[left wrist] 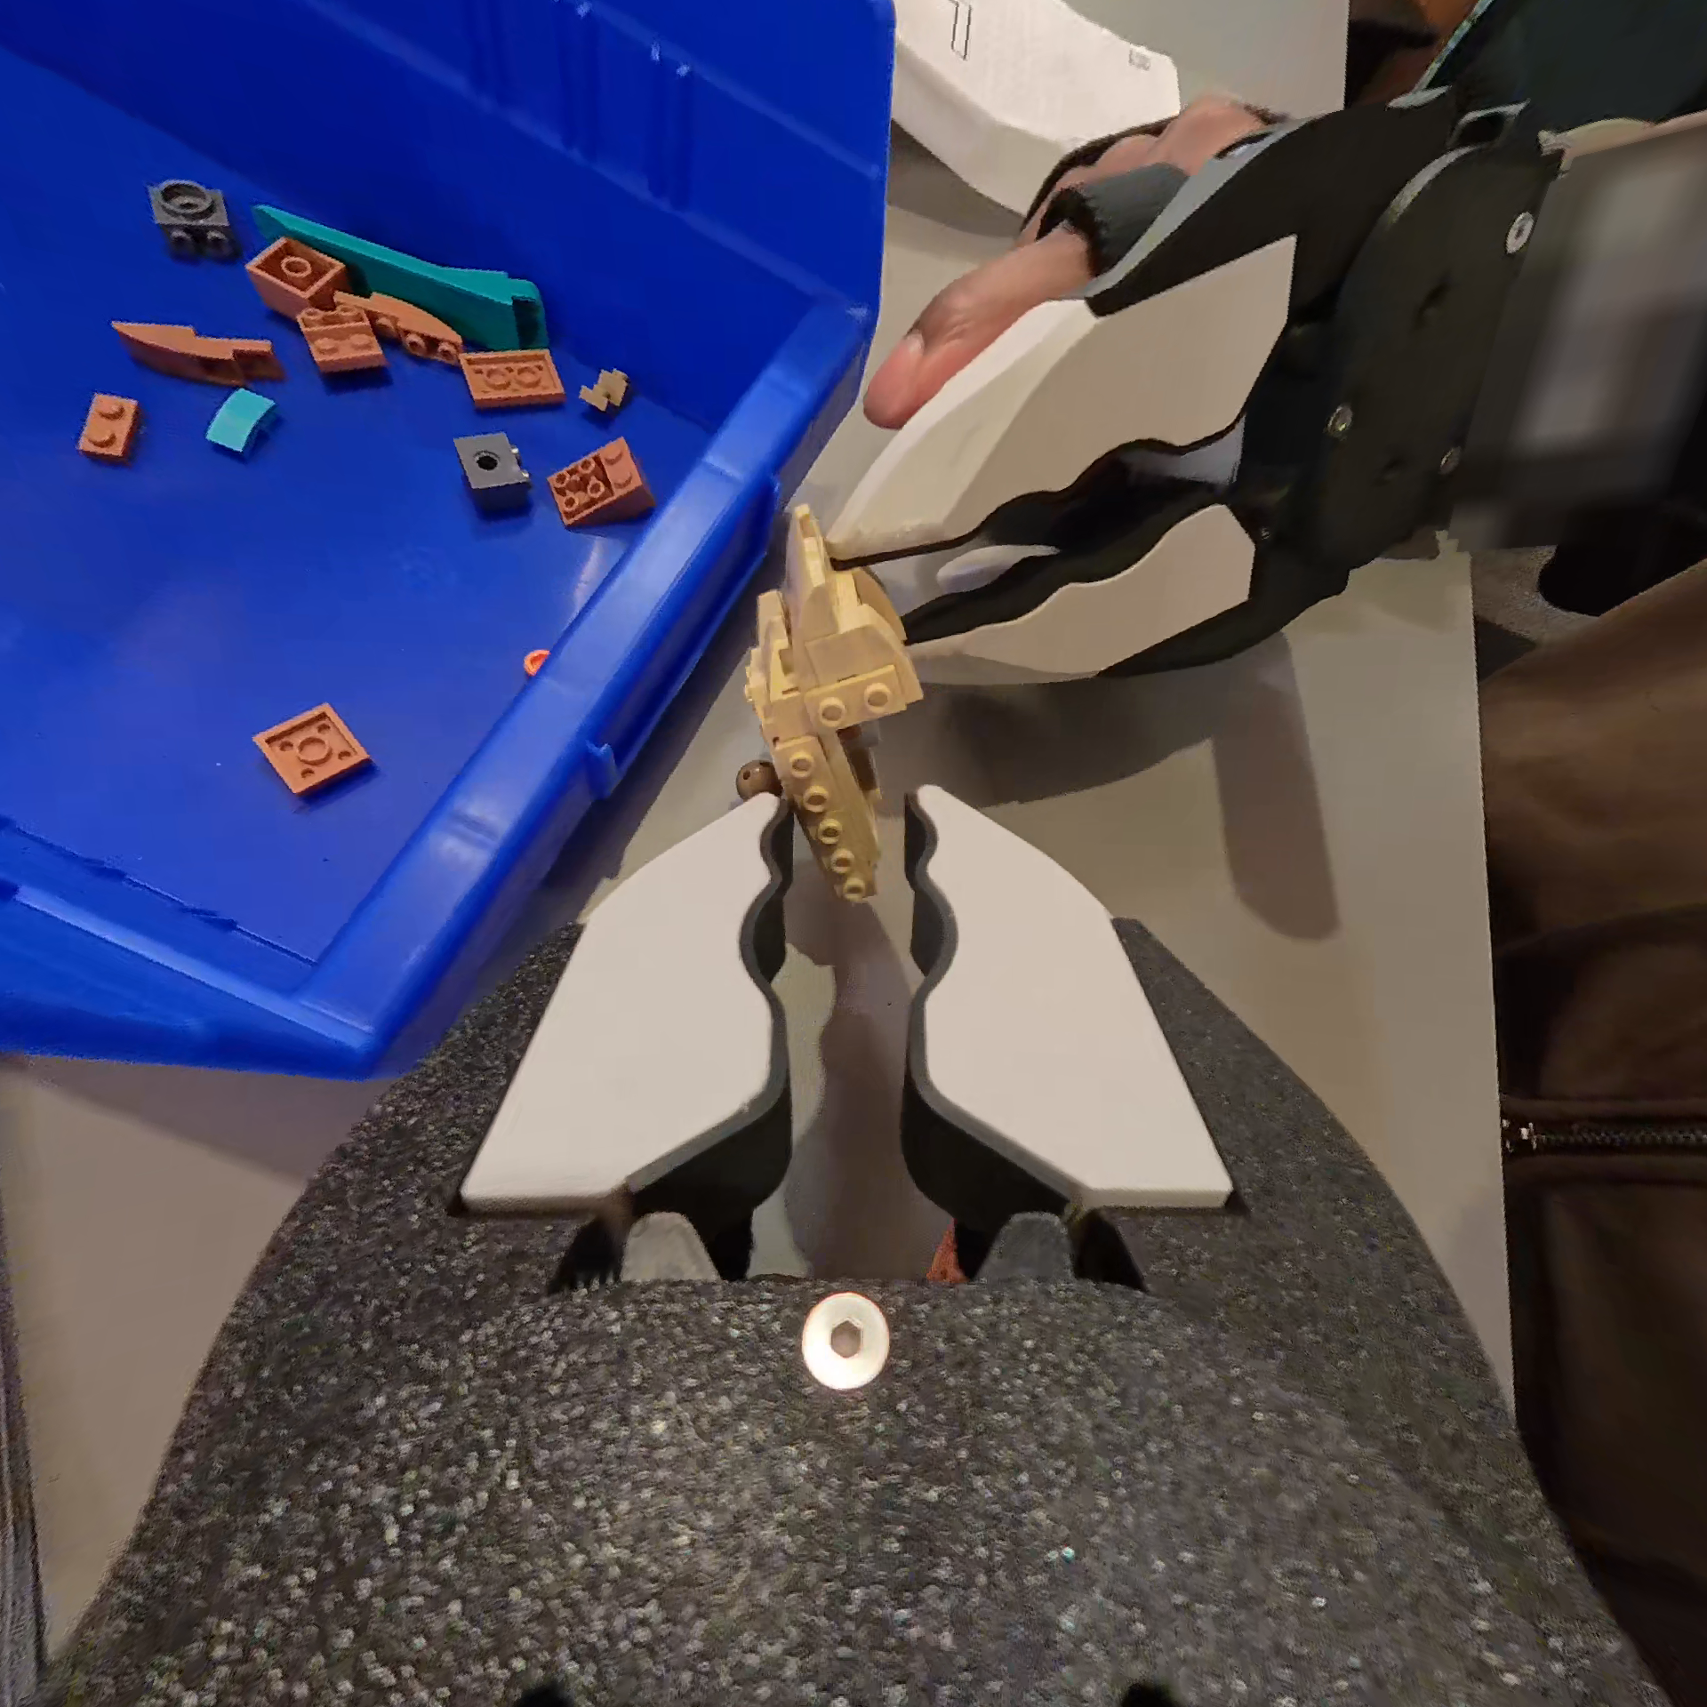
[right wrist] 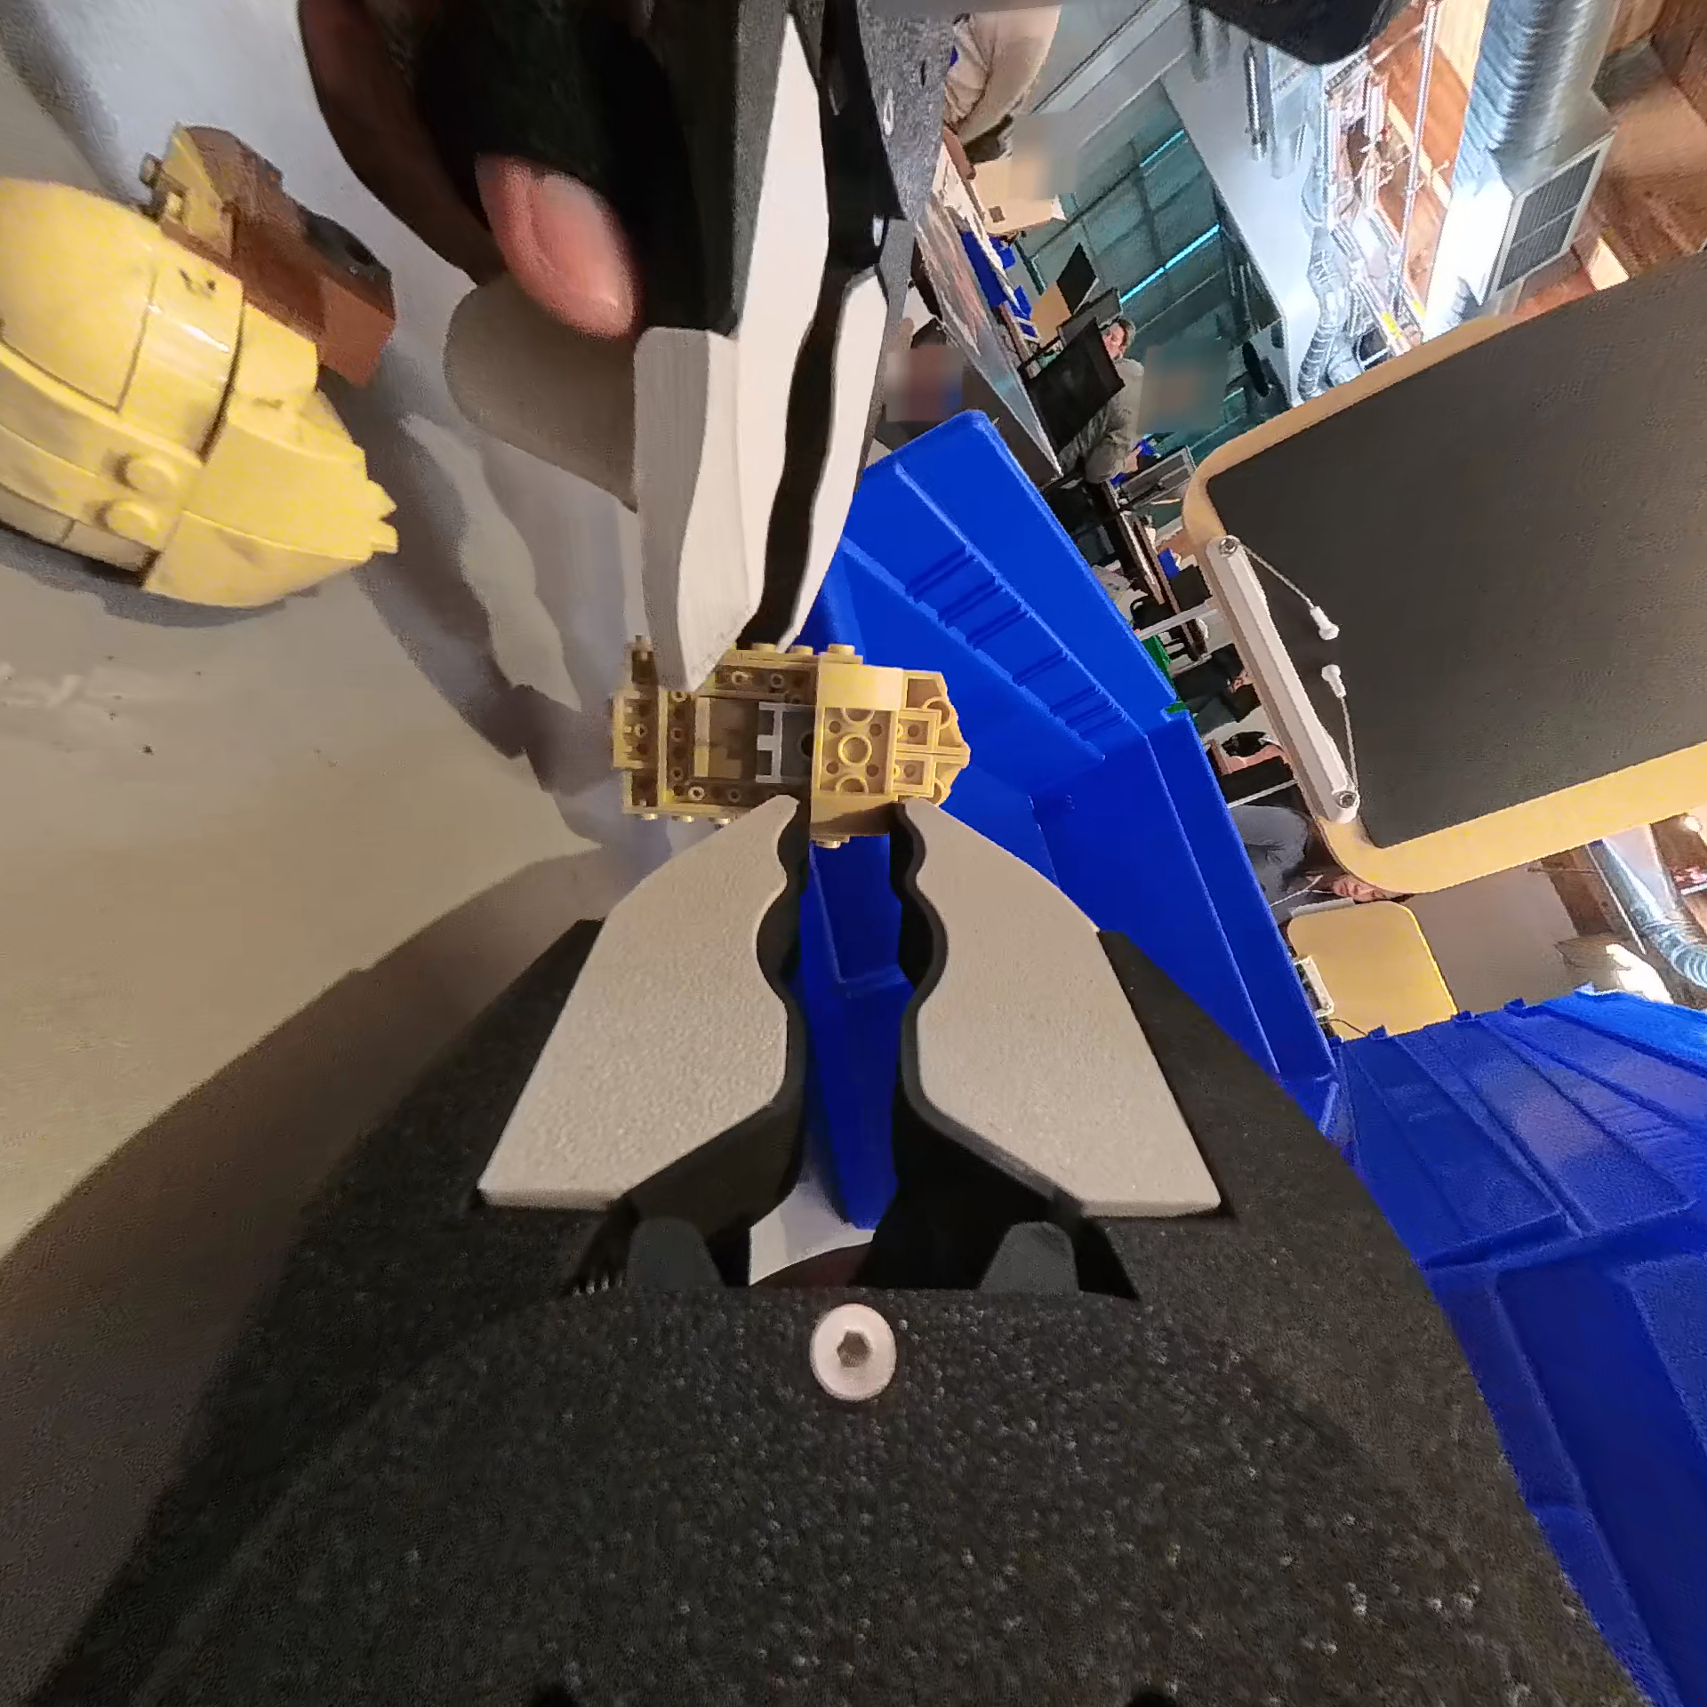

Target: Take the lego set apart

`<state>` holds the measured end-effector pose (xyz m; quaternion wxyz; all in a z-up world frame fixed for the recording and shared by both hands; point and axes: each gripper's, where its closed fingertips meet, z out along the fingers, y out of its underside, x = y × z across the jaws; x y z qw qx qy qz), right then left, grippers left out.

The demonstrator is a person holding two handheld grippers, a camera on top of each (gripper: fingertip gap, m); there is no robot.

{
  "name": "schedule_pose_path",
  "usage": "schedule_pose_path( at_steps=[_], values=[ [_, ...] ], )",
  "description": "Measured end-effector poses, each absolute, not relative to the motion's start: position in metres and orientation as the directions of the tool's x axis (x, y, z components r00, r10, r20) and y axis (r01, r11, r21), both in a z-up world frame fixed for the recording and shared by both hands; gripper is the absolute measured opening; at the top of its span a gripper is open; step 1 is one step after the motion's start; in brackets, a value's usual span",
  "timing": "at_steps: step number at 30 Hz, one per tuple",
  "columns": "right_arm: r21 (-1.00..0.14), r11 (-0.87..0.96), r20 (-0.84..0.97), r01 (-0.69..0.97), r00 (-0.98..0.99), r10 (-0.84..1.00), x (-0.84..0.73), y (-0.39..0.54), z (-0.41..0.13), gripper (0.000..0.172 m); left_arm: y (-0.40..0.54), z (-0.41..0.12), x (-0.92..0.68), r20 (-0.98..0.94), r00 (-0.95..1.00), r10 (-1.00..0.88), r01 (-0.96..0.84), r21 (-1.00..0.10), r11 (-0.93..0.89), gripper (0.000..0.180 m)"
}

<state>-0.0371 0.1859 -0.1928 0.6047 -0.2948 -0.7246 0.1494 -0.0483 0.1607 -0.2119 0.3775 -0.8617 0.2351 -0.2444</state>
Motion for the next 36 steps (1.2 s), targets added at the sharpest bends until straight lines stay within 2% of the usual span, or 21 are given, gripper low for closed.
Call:
schedule_pose_path(
  at_steps=[6,15,21,26,36],
  values=[
    [-0.611,0.761,0.765,0.217,-0.085,0.639,-0.040,0.174,-0.188,0.016,0.163,-0.213,-0.051,0.197,0.787,-0.584,-0.249,-0.765,-0.594,0.031],
    [-0.627,0.754,0.753,0.196,-0.099,0.651,-0.042,0.167,-0.188,0.016,0.165,-0.211,-0.048,0.150,0.779,-0.609,-0.282,-0.783,-0.554,0.026],
    [-0.649,0.734,0.712,0.201,-0.180,0.679,-0.039,0.164,-0.195,0.016,0.166,-0.216,-0.054,-0.051,0.787,-0.615,-0.440,-0.745,-0.502,0.024],
    [-0.656,0.731,0.706,0.185,-0.192,0.682,-0.039,0.166,-0.196,0.016,0.166,-0.219,-0.058,-0.077,0.797,-0.600,-0.456,-0.728,-0.513,0.025],
    [-0.805,0.591,0.575,0.048,-0.179,0.798,-0.037,0.164,-0.176,0.016,0.165,-0.230,-0.067,-0.091,0.808,-0.581,-0.479,-0.677,-0.559,0.026]
  ],
)
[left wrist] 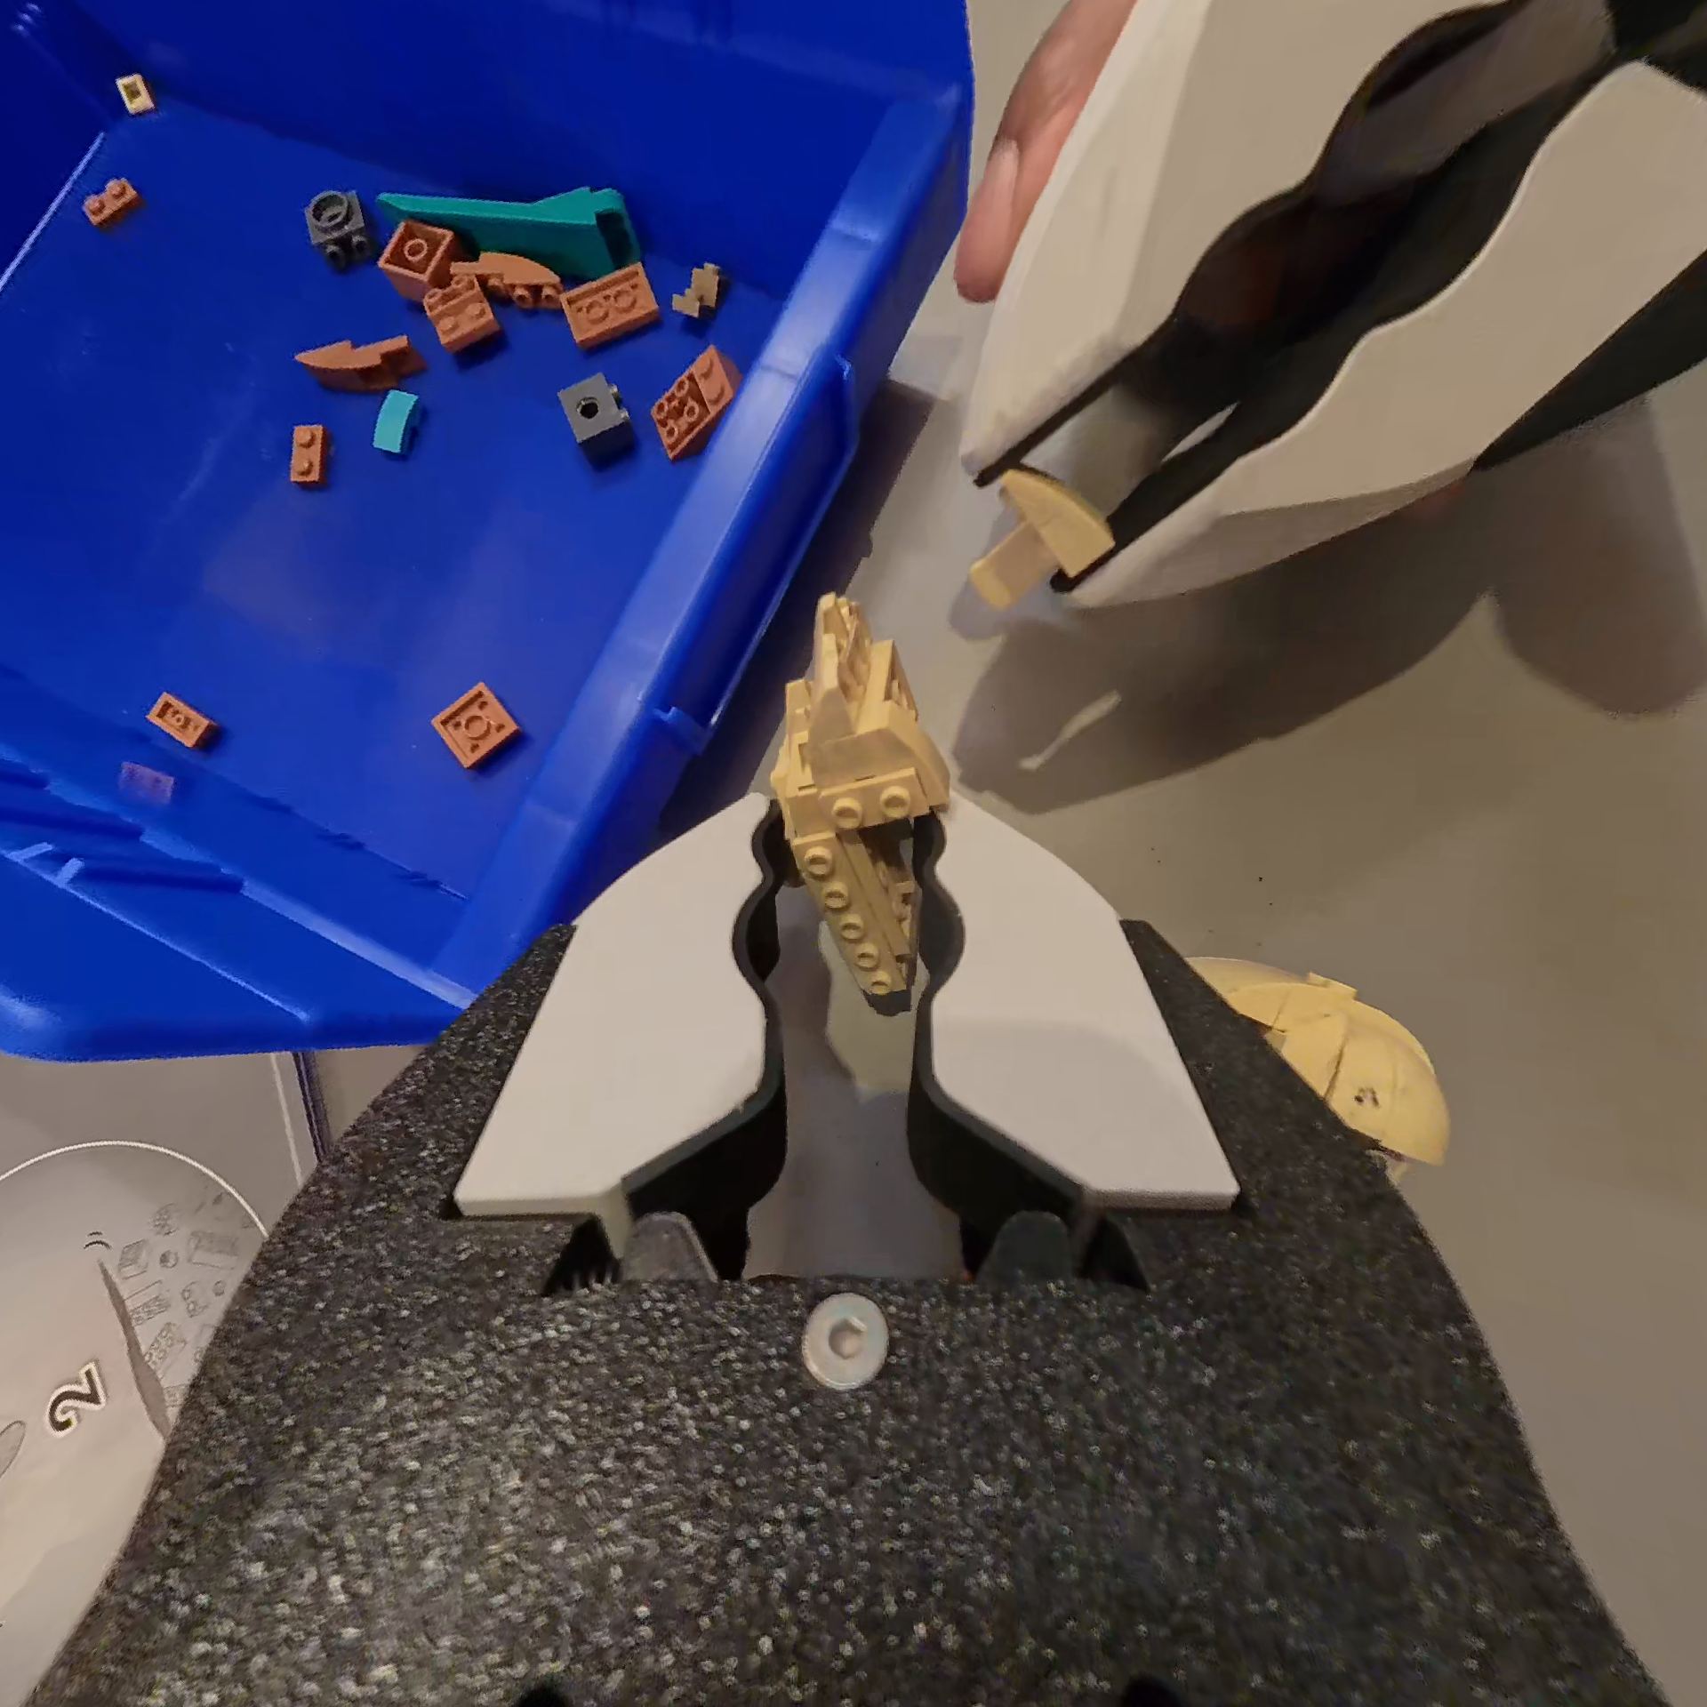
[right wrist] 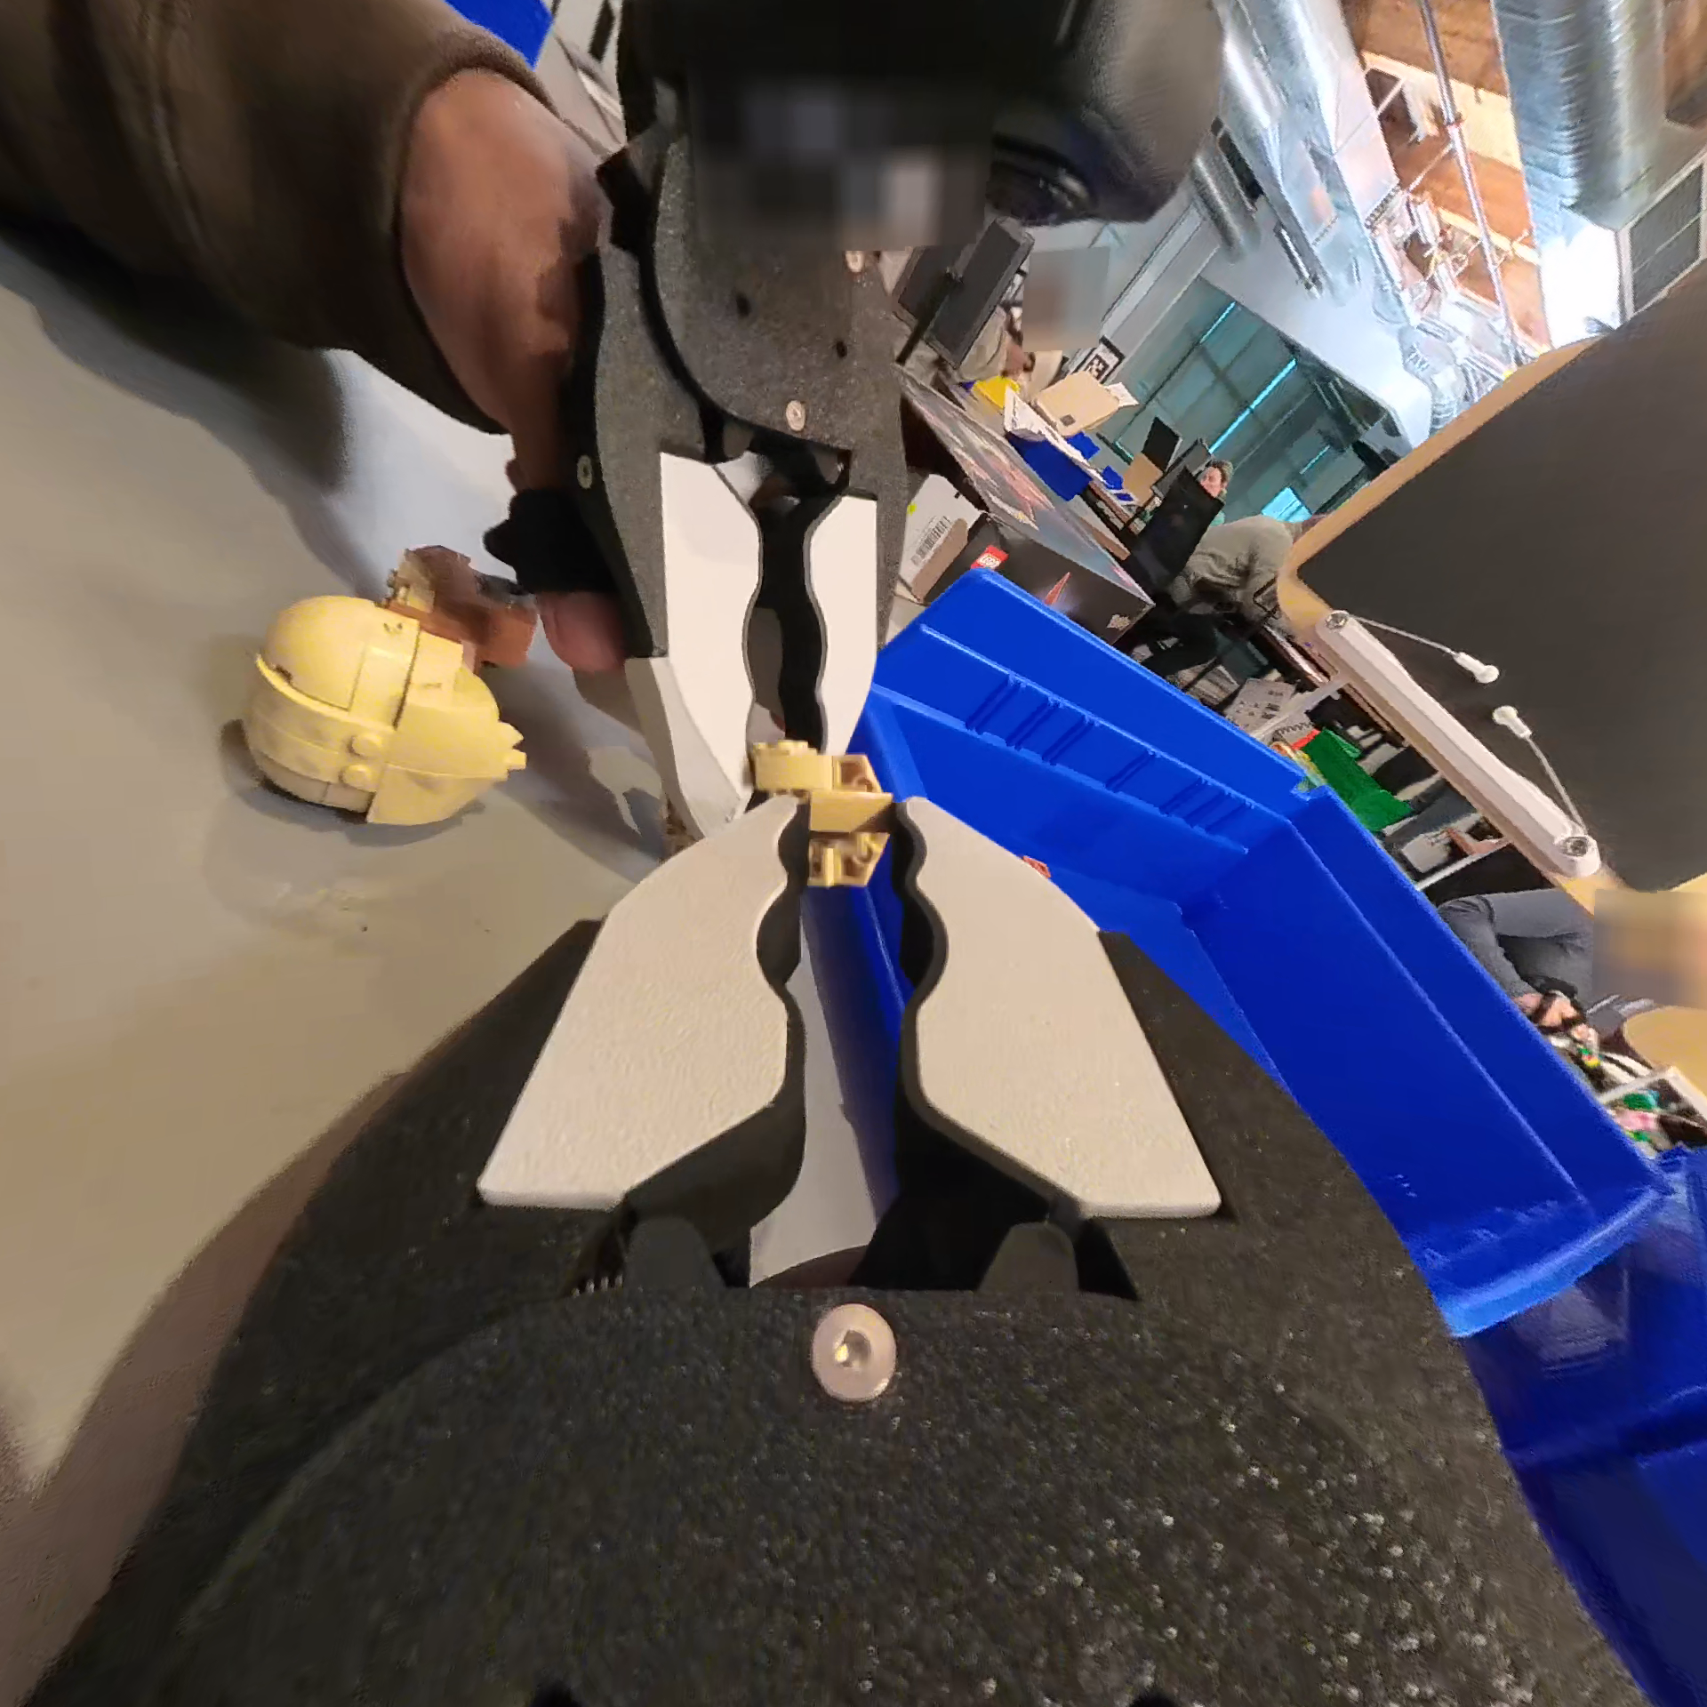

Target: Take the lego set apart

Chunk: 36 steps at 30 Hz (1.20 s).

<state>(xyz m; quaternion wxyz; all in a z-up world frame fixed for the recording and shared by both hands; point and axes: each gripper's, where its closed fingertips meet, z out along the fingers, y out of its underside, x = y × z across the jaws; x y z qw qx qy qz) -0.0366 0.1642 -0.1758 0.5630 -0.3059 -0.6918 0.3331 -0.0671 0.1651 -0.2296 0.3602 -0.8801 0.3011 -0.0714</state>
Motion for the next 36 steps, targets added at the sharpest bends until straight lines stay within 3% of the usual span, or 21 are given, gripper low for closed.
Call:
schedule_pose_path(
  at_steps=[8,13,16,21,27,32,36],
  values=[
    [-0.924,0.375,0.380,-0.070,-0.243,0.892,-0.030,0.158,-0.153,0.016,0.166,-0.210,-0.062,-0.096,0.778,-0.622,-0.473,-0.741,-0.477,0.038],
    [-0.979,0.173,0.200,-0.112,-0.304,0.932,-0.027,0.157,-0.140,0.016,0.162,-0.168,-0.040,-0.218,0.689,-0.691,-0.477,-0.855,-0.205,0.032],
    [-0.989,0.082,0.119,-0.123,-0.336,0.934,-0.026,0.155,-0.135,0.016,0.156,-0.157,-0.025,-0.331,0.620,-0.711,-0.514,-0.856,-0.050,0.024],
    [-0.994,0.007,0.044,-0.107,-0.347,0.937,-0.029,0.156,-0.135,0.016,0.159,-0.150,-0.018,-0.559,0.570,-0.603,-0.641,-0.761,0.100,0.022],
    [-0.998,-0.012,0.008,-0.062,-0.321,0.947,-0.034,0.157,-0.140,0.016,0.167,-0.154,-0.026,-0.813,0.420,-0.402,-0.849,-0.509,0.143,0.005],
    [-1.000,-0.023,-0.021,-0.001,-0.354,0.935,-0.035,0.158,-0.146,0.016,0.167,-0.156,-0.029,-0.921,0.239,-0.308,-0.933,-0.306,0.191,0.003],
    [-0.999,-0.023,-0.035,0.034,-0.397,0.917,-0.033,0.154,-0.150,0.016,0.163,-0.159,-0.027,-0.925,0.193,-0.326,-0.930,-0.279,0.240,0.003]
  ],
)
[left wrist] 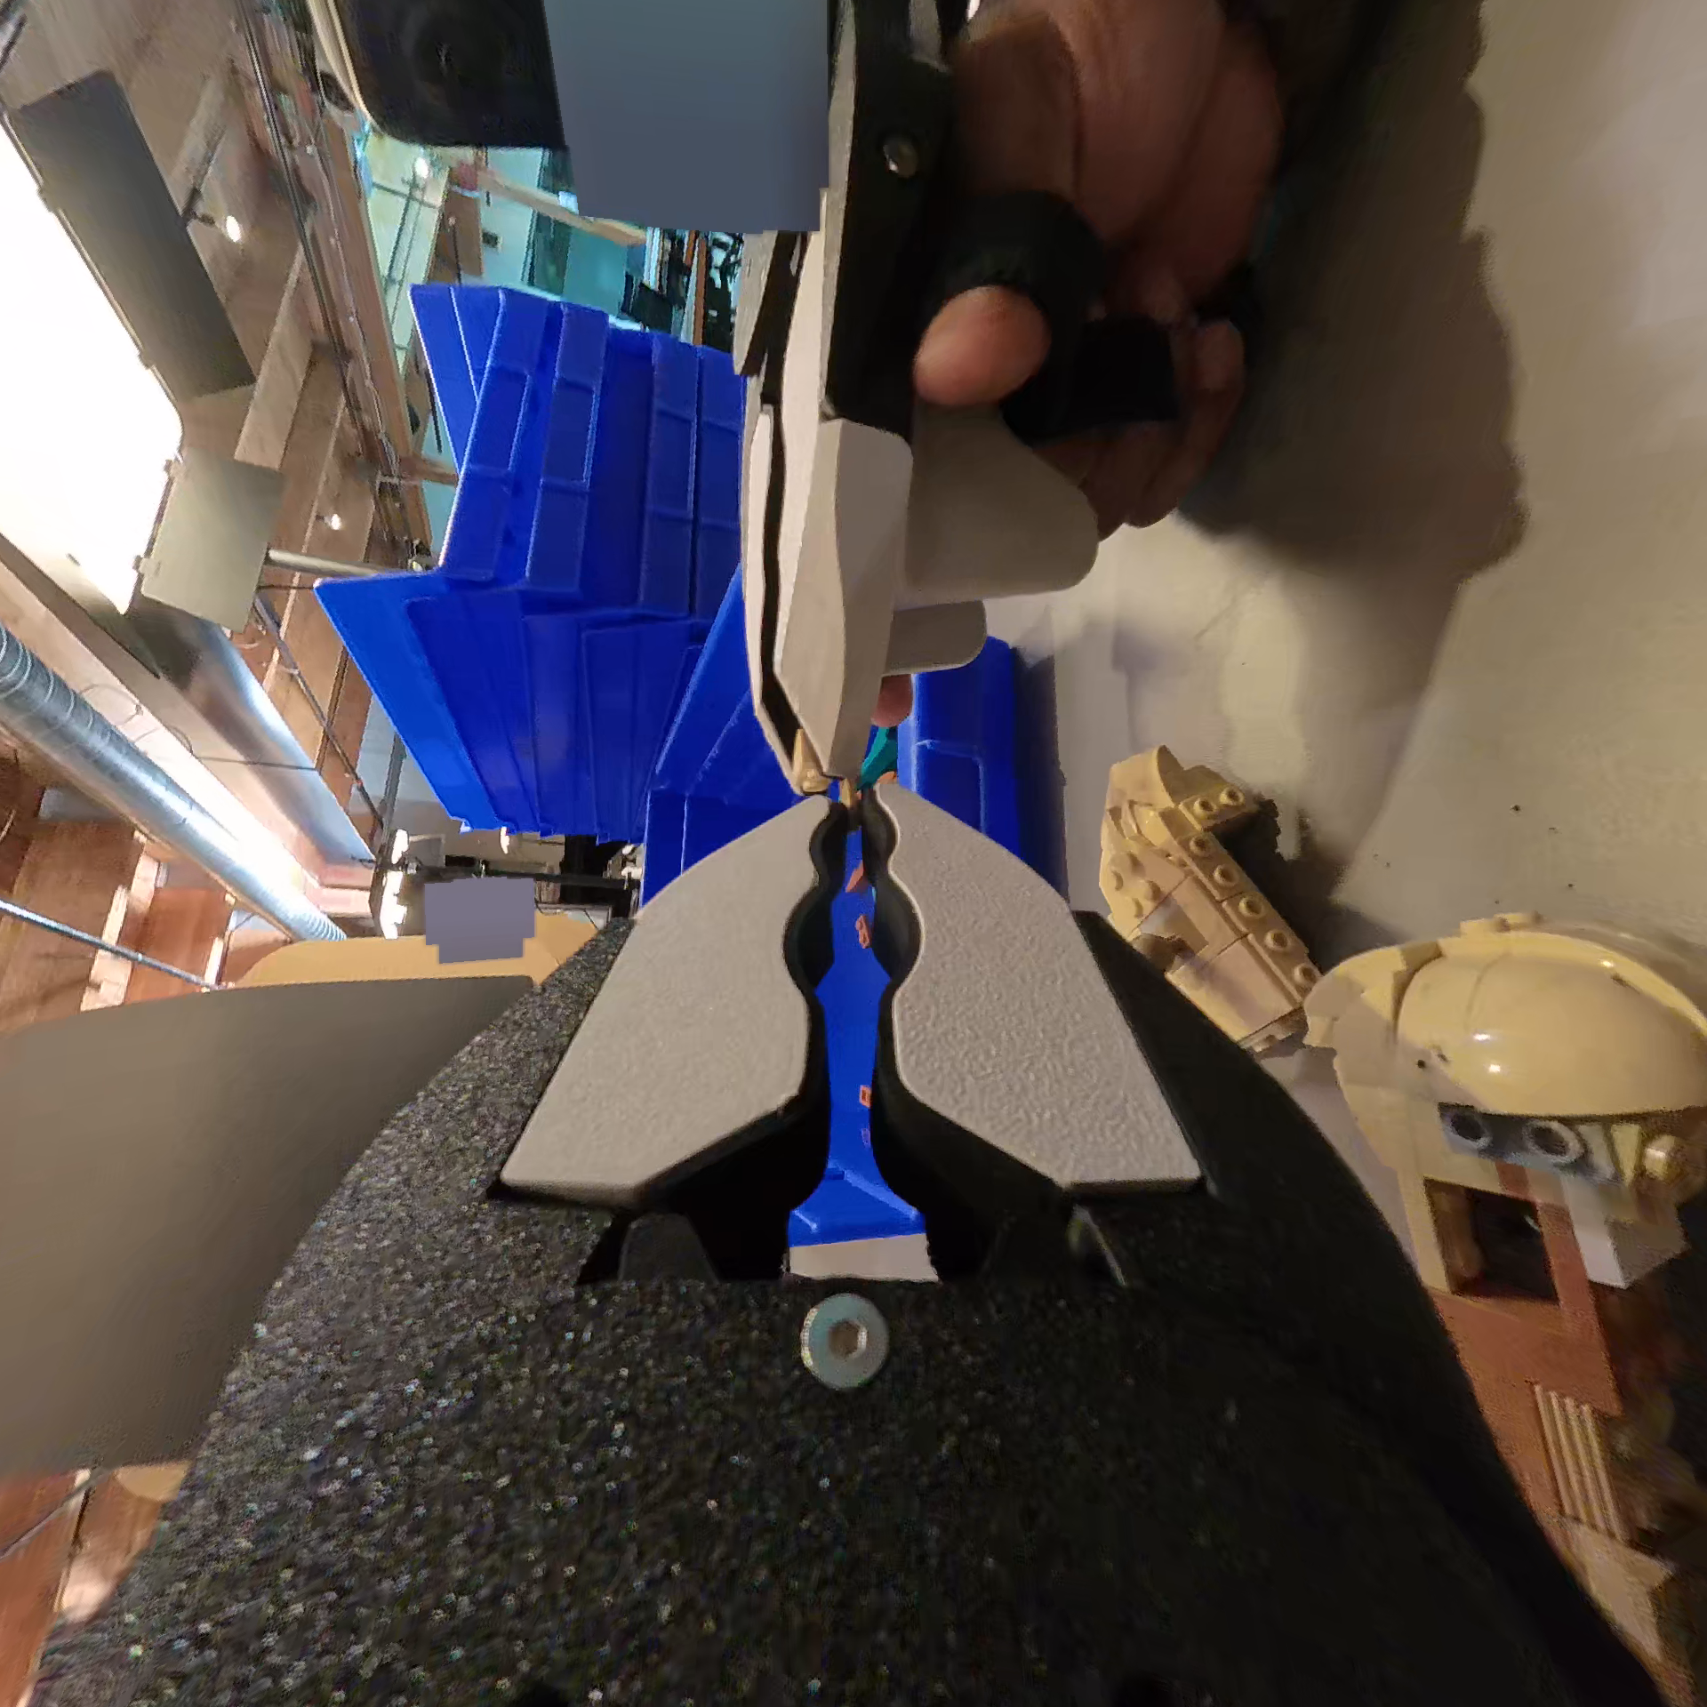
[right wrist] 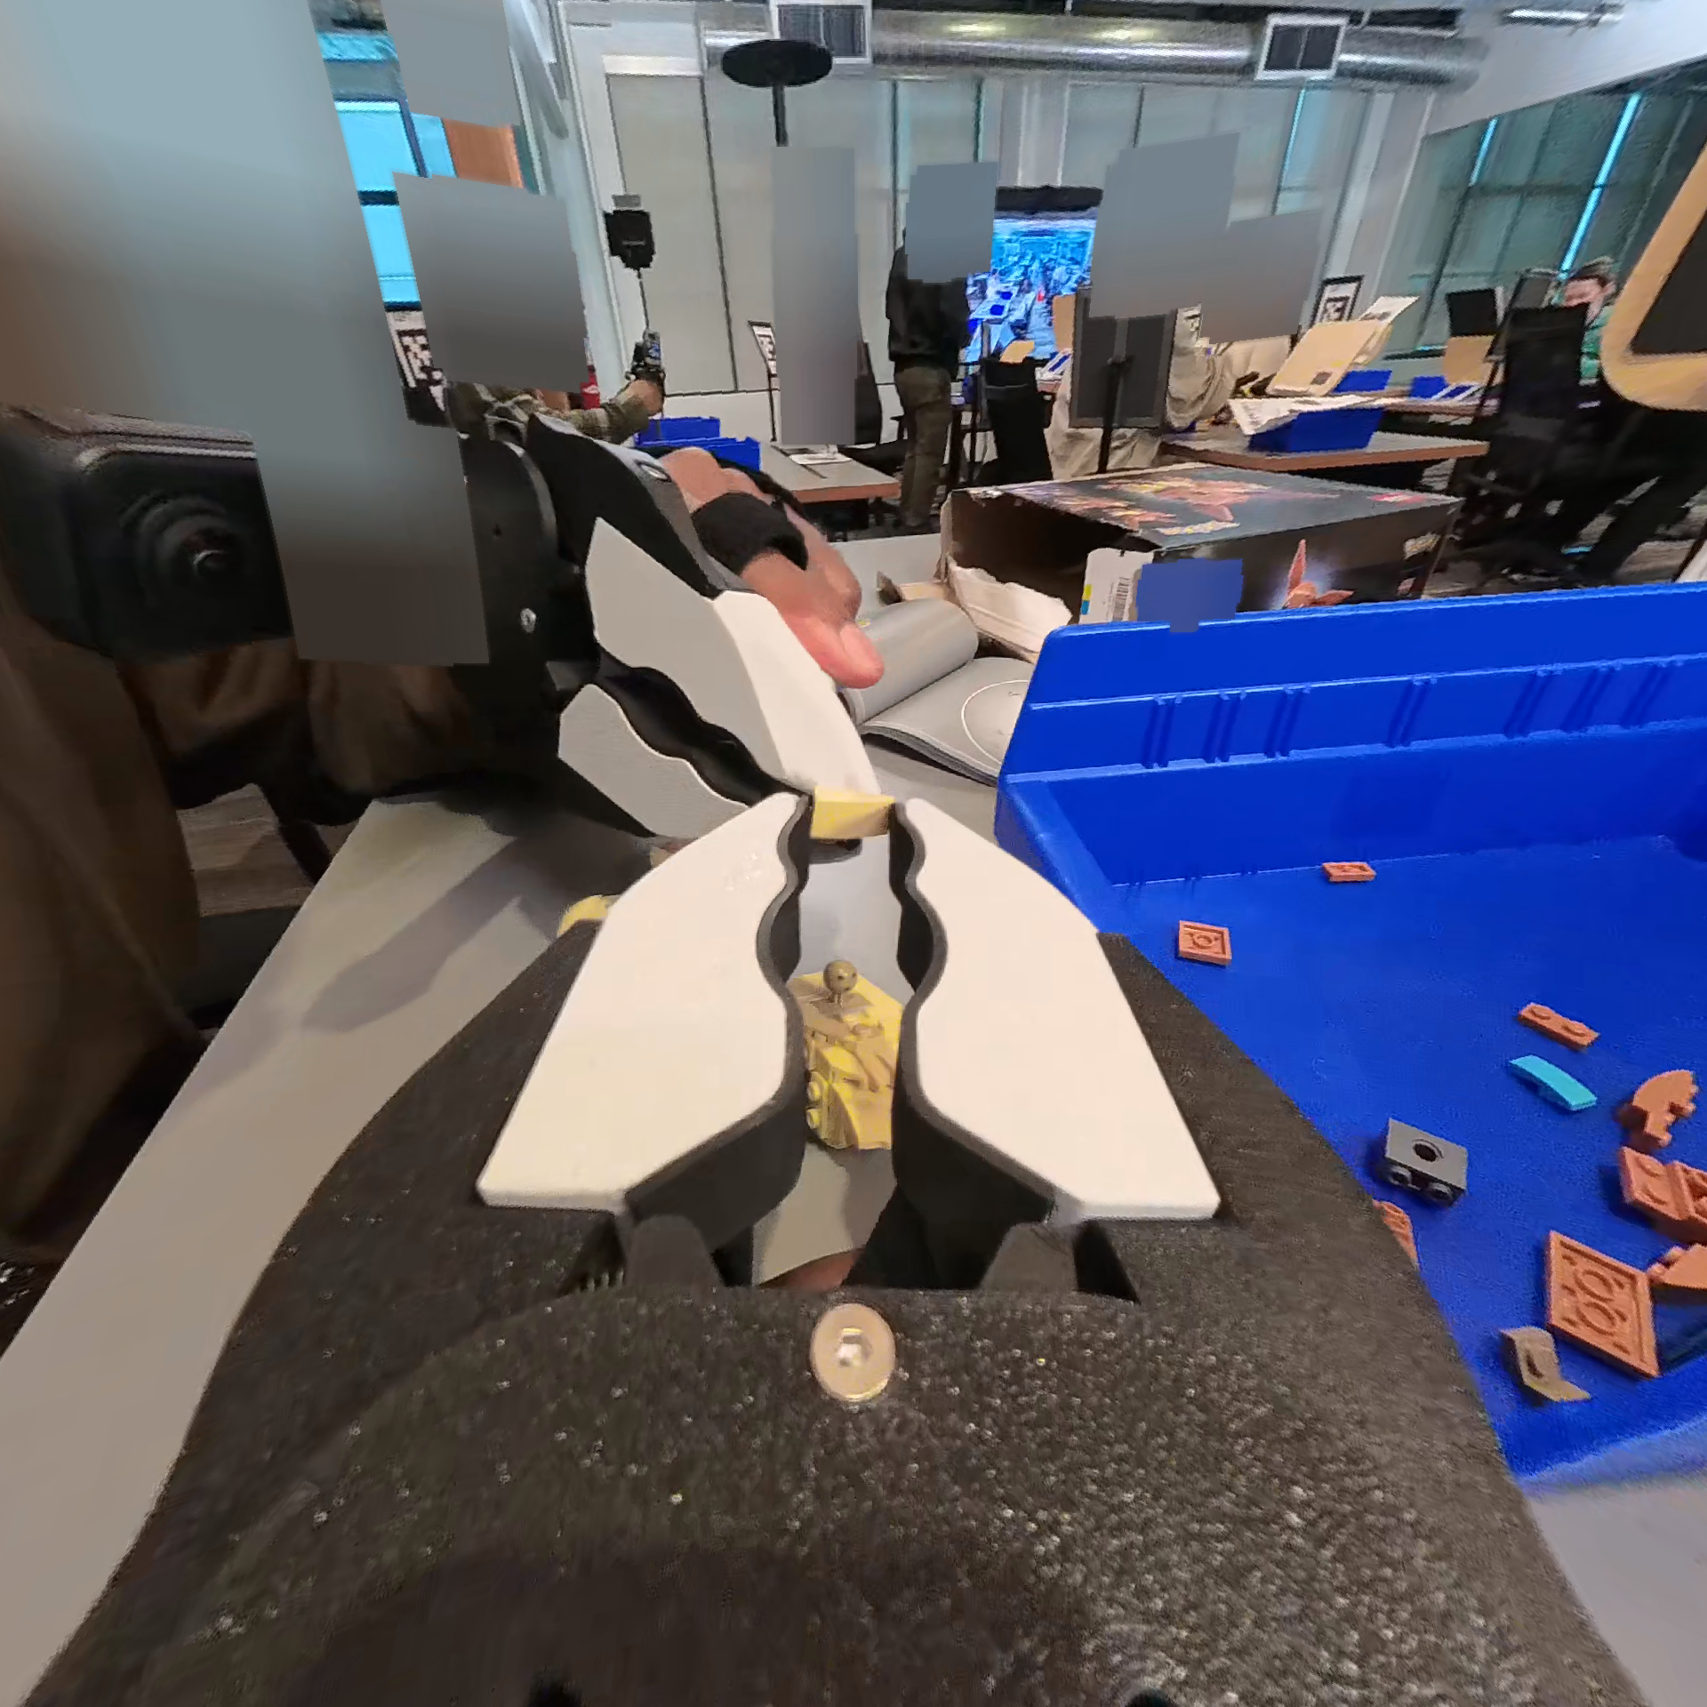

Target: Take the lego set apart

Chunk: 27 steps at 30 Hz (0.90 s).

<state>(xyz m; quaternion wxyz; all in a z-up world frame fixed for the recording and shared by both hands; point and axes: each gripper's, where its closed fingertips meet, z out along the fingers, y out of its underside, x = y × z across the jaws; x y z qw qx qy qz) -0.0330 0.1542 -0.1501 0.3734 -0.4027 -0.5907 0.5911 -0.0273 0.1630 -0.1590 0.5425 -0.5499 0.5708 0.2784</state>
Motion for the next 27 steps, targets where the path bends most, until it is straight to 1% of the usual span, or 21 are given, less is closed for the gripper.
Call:
schedule_pose_path(
  at_steps=[2,14,23,25,27],
  values=[
    [-0.999,-0.019,-0.035,0.042,-0.416,0.909,-0.032,0.152,-0.151,0.016,0.161,-0.160,-0.026,-0.931,0.170,-0.323,-0.926,-0.263,0.270,0.003],
    [-0.995,0.039,-0.012,0.088,-0.520,0.854,-0.022,0.140,-0.159,0.016,0.148,-0.165,-0.019,-0.928,0.106,-0.356,-0.887,-0.250,0.388,0.003],
    [-0.991,0.051,-0.023,0.122,-0.543,0.839,-0.020,0.138,-0.161,0.016,0.144,-0.167,-0.018,-0.919,0.098,-0.382,-0.871,-0.265,0.413,0.002],
    [-0.994,0.035,-0.023,0.101,-0.525,0.851,-0.017,0.149,-0.155,0.016,0.147,-0.167,-0.031,-0.920,0.105,-0.378,-0.891,-0.255,0.374,0.002],
    [-0.997,0.012,-0.027,0.077,-0.479,0.877,-0.014,0.169,-0.146,0.016,0.150,-0.160,-0.048,-0.906,0.182,-0.382,-0.884,-0.321,0.340,0.003]
  ],
)
